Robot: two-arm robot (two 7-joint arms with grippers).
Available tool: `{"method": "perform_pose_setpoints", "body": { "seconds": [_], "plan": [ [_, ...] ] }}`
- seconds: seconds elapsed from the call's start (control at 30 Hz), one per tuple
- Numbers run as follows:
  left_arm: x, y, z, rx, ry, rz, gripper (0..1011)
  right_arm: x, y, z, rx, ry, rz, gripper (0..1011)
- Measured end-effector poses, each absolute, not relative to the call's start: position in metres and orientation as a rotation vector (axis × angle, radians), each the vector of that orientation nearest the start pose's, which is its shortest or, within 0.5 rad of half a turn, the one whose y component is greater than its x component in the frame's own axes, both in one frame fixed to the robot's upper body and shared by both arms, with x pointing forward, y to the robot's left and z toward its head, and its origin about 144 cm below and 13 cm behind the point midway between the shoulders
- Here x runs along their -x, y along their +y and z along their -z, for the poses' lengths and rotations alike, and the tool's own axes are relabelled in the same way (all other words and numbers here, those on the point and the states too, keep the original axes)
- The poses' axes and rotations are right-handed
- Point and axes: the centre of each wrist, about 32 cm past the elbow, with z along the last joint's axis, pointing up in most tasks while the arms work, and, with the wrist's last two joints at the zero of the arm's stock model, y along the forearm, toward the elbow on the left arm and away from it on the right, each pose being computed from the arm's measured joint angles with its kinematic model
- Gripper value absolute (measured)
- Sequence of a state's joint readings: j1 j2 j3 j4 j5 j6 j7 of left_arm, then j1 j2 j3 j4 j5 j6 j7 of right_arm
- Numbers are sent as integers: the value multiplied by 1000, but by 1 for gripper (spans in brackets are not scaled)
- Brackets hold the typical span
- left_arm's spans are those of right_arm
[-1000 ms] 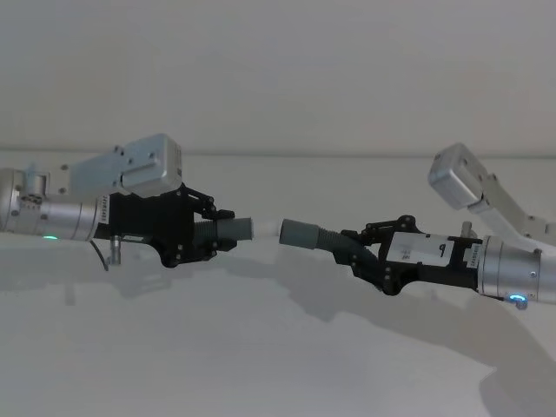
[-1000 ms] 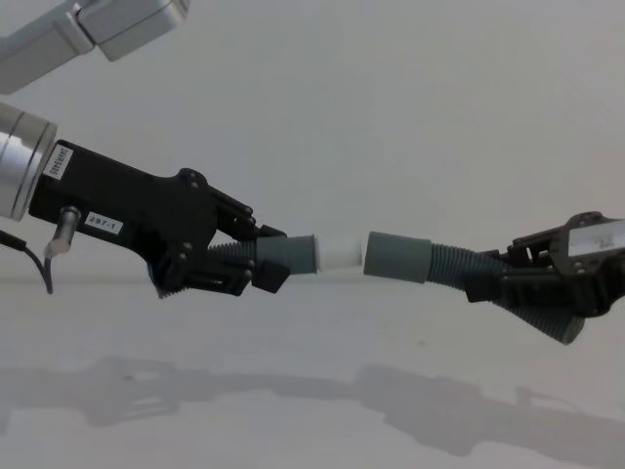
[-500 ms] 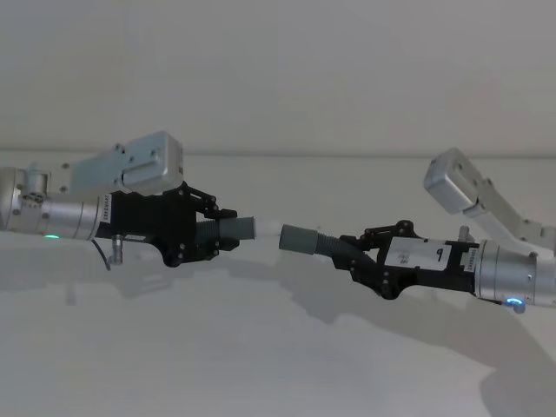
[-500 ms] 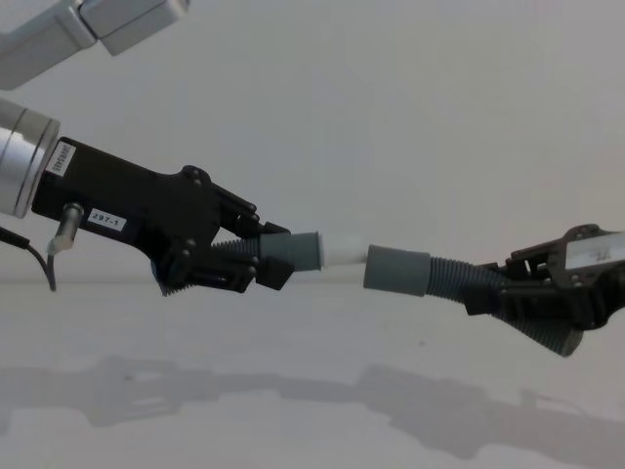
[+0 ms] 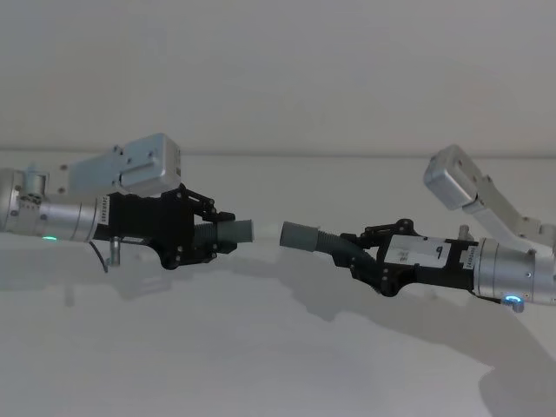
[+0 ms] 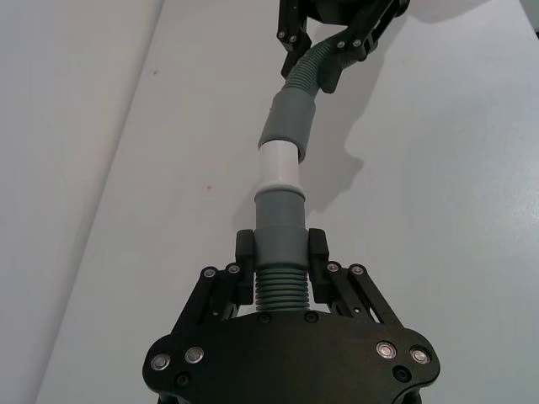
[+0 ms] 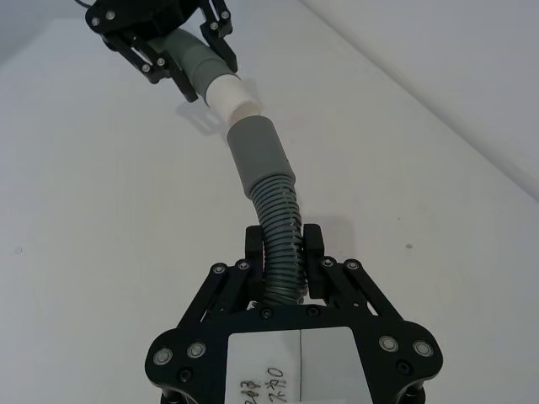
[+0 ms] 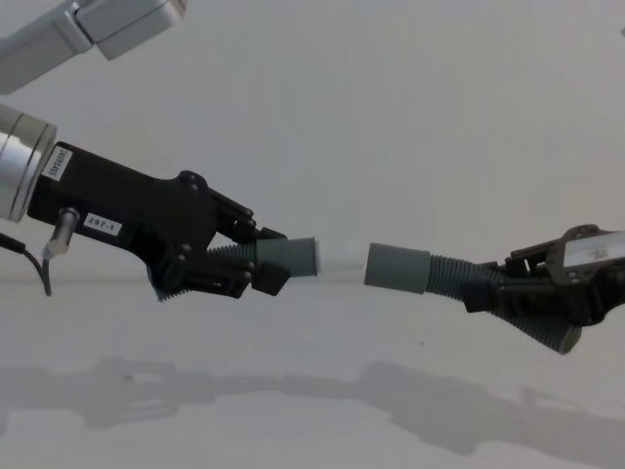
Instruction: Use both hands to pick up one end of the pipe from the table, align the ends, and insert them.
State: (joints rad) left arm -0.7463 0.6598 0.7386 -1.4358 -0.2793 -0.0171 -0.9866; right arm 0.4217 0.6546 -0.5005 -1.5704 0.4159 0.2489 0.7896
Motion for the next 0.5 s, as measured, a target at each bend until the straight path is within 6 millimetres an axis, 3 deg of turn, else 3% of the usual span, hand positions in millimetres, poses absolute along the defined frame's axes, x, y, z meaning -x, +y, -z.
{"method": "perform_pose_setpoints", "body": {
  "seconds": [0.5],
  "plan": [
    [-585,269,-1306,-491,-431,-167,360,-533,-287,-1253,347,-37,452,265]
  ]
}}
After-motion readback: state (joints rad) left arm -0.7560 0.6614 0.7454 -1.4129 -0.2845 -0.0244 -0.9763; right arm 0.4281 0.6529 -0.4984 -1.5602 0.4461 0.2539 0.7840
